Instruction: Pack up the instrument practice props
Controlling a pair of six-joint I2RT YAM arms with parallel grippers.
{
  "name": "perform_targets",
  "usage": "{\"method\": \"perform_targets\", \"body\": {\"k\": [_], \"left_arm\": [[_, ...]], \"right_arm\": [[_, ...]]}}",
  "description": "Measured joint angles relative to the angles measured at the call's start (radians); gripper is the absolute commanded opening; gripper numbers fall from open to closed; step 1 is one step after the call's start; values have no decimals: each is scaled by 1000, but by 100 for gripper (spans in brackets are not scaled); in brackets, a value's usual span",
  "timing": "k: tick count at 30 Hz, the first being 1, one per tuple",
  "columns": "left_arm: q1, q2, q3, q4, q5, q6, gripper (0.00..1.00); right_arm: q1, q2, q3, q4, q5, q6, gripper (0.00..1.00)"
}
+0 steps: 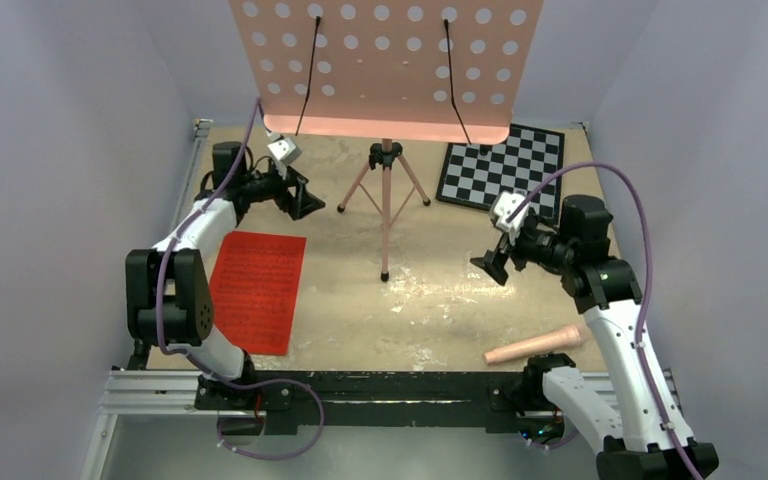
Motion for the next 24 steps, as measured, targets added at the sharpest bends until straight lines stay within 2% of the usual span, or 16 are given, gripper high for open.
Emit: {"method": "perform_targets", "body": {"k": [5,11,19,24], "left_arm": [[-89,50,-76,224,-13,27,92],[-164,139,-58,317,-72,109,86],[-181,211,2,357,-71,227,75],[-229,225,3,370,-71,327,64]], "right_arm": [[89,-7,-130,22,-20,-217,95],[221,82,-183,196,-4,-266,95],[331,289,-147,425,103,-163,94],[395,477,-26,584,224,23,98]]}}
